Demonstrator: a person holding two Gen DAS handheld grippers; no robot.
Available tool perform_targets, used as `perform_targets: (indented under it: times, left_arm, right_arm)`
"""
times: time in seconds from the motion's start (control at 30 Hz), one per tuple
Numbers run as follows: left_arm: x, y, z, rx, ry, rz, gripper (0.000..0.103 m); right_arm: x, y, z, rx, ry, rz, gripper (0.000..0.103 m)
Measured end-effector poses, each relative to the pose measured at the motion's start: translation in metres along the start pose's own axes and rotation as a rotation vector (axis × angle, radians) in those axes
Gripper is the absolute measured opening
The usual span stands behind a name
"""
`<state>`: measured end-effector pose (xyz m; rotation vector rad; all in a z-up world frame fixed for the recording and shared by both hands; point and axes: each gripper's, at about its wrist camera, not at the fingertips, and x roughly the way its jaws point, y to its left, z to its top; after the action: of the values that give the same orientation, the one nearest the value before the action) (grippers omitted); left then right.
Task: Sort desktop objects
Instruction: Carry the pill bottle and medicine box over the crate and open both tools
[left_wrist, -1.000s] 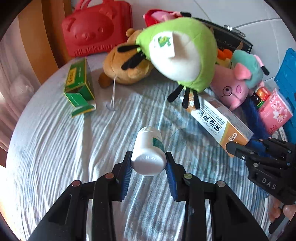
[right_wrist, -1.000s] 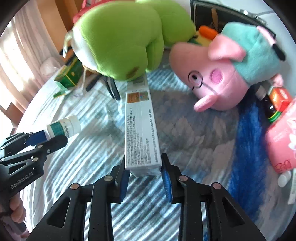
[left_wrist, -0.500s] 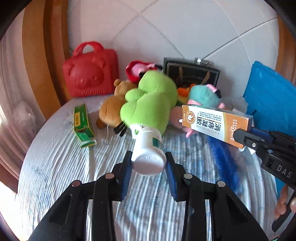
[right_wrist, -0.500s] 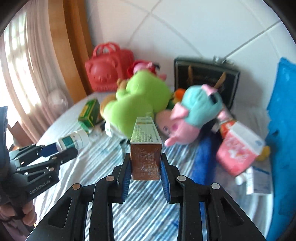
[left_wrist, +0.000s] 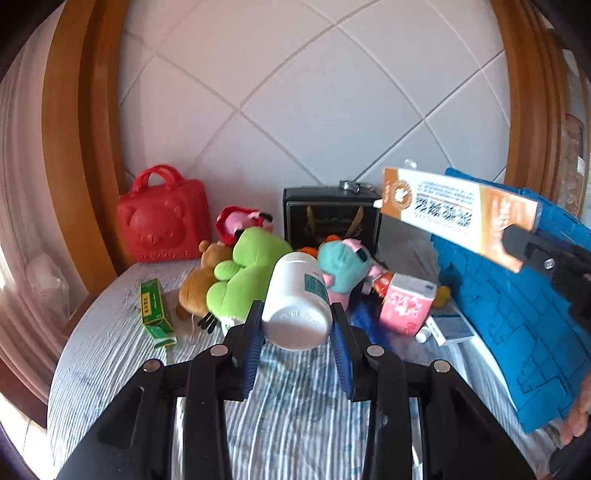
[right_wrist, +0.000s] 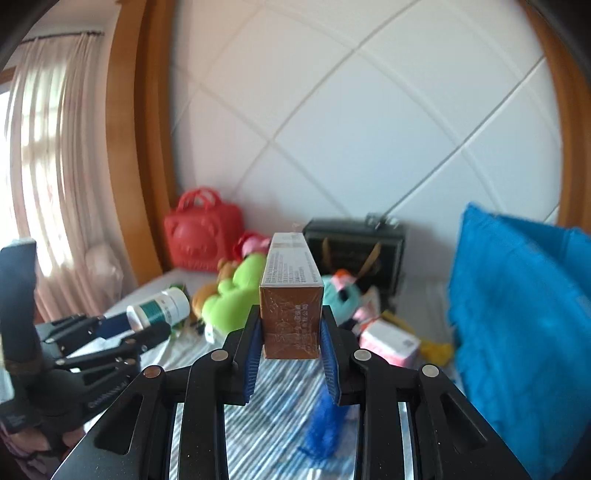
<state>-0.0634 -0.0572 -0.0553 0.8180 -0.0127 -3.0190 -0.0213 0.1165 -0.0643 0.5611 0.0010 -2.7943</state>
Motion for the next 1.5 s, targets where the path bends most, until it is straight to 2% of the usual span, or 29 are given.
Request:
perform_targets:
  times: [0.17, 0.33, 0.63, 0.77, 0.87, 1.1, 1.27, 1.5]
  left_arm:
    - [-0.017, -0.044, 0.016, 0.035, -0.046, -0.052, 0.034]
    - [-0.031, -0.105, 0.033, 0.071, -0.091, -0.135, 0.034]
    - [-0.055, -0.233, 0.062, 0.138, -0.130, -0.279, 0.034]
    - [-0.070, -0.287, 0.071, 0.162, -0.139, -0.310, 0.034]
    - [-0.080, -0.325, 0.080, 0.162, -0.113, -0.342, 0.034]
    - [-0.082, -0.402, 0.082, 0.155, 0.034, -0.387, 0.034]
    - [-0.077, -0.429, 0.067, 0.177, 0.092, -0.390, 0.034]
    - [-0.072, -0.450, 0.058, 0.197, 0.130, -0.375, 0.034]
  right_arm:
    - [-0.060, -0.025, 0.010, 0.022, -0.099, -0.081, 0.029]
    - [-0.110, -0.059, 0.015, 0.044, -0.166, -0.186, 0.029]
    - [-0.178, -0.141, 0.015, 0.083, -0.227, -0.367, 0.029]
    - [-0.200, -0.185, 0.012, 0.106, -0.237, -0.421, 0.029]
    - [-0.210, -0.221, 0.005, 0.133, -0.230, -0.451, 0.029]
    - [-0.232, -0.290, -0.018, 0.169, -0.186, -0.494, 0.029]
    - [-0.234, -0.325, -0.031, 0.186, -0.137, -0.498, 0.029]
    - [-0.229, -0.343, -0.042, 0.176, -0.081, -0.486, 0.029]
